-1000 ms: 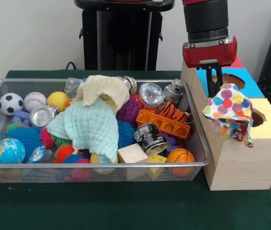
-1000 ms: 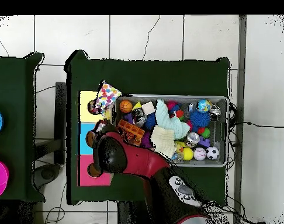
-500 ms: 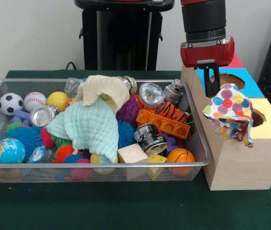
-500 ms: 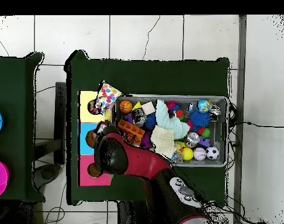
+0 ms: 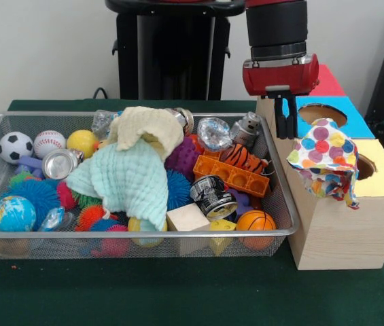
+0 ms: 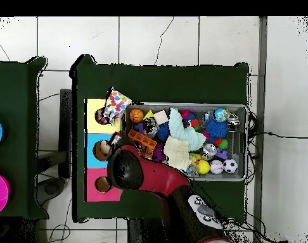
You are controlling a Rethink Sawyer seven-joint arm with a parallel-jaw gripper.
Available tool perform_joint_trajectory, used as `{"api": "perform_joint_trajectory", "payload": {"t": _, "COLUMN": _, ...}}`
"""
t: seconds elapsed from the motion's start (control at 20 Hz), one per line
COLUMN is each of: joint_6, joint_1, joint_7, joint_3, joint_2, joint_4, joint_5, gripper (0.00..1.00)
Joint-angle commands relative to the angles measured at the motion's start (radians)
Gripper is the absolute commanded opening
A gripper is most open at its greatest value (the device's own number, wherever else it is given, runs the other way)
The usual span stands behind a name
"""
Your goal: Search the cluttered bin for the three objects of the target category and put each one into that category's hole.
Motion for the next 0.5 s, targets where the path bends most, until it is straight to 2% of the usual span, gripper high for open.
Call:
{"api": "perform_joint_trajectory", "payload": {"t": 0.05, "joint_6": 0.003, "joint_1": -0.017, "joint_7": 0.193, "joint_3": -0.022, "joint_2": -0.003, "joint_4": 0.020, "joint_5": 0.006, "gripper": 0.00}}
{"api": "perform_joint_trajectory", "payload": {"t": 0.5, "joint_6": 0.189, "joint_1": -0.034, "joint_7": 0.097, "joint_3": -0.035, "joint_2": -0.038, "joint_4": -0.082, "joint_5": 0.017, "gripper": 0.00}}
